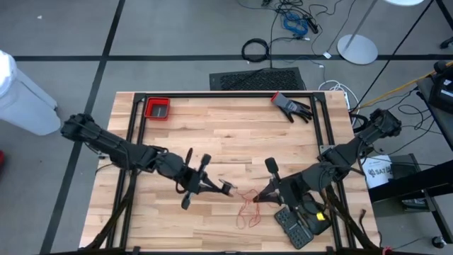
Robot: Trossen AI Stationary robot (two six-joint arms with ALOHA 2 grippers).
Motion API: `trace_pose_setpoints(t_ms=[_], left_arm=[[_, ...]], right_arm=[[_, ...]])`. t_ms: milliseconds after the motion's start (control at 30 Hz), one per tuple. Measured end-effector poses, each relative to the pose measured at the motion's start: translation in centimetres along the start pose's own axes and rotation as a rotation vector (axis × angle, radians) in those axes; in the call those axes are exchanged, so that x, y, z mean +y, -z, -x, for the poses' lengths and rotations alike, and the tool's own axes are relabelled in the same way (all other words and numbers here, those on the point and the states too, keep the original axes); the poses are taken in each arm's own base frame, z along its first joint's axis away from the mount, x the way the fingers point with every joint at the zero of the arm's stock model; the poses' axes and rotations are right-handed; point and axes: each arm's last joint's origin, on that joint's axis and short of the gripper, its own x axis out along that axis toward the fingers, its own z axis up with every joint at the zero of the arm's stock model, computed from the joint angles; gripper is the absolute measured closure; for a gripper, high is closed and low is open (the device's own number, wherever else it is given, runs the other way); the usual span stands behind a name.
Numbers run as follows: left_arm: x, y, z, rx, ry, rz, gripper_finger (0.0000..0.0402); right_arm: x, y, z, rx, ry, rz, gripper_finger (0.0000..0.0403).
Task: Coil cords
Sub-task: Coil the red wire onto the spool
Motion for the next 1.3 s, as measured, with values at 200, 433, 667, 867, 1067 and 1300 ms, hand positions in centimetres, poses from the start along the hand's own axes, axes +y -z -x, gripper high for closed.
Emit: trace_pose_setpoints(t_ms=[200, 433, 667, 867, 1067, 1300], left_arm=[[0.2, 0.3, -1.9, -0.135, 0.127, -0.010, 0.0393], [0.4, 1.0, -2.7, -0.146, 0.186, -0.007, 0.0393], [0.8, 1.1, -2.2, -0.116, 0.184, 0.015, 0.0393], [0.5, -0.7, -0.5, -0.185, 0.183, -0.009, 0.0393], [-0.1, -2.4, 1.5, -0.247, 0.180, -0.034, 0.0393], [-0.8, -3.5, 2.6, -0.297, 0.189, -0.088, 0.0393]], right_arm=[[0.4, 0.5, -1.4, 0.010, 0.005, 0.068, 0.0403], [0.5, 0.6, -2.0, 0.023, 0.048, 0.121, 0.0403], [1.0, -1.0, -0.7, 0.078, -0.003, 0.054, 0.0403], [2.2, -1.2, 0.3, 0.154, -0.059, -0.010, 0.0403], [3.2, -1.1, 0.5, 0.168, -0.090, -0.015, 0.0403], [3.4, -1.1, 0.6, 0.178, -0.097, -0.061, 0.0403]])
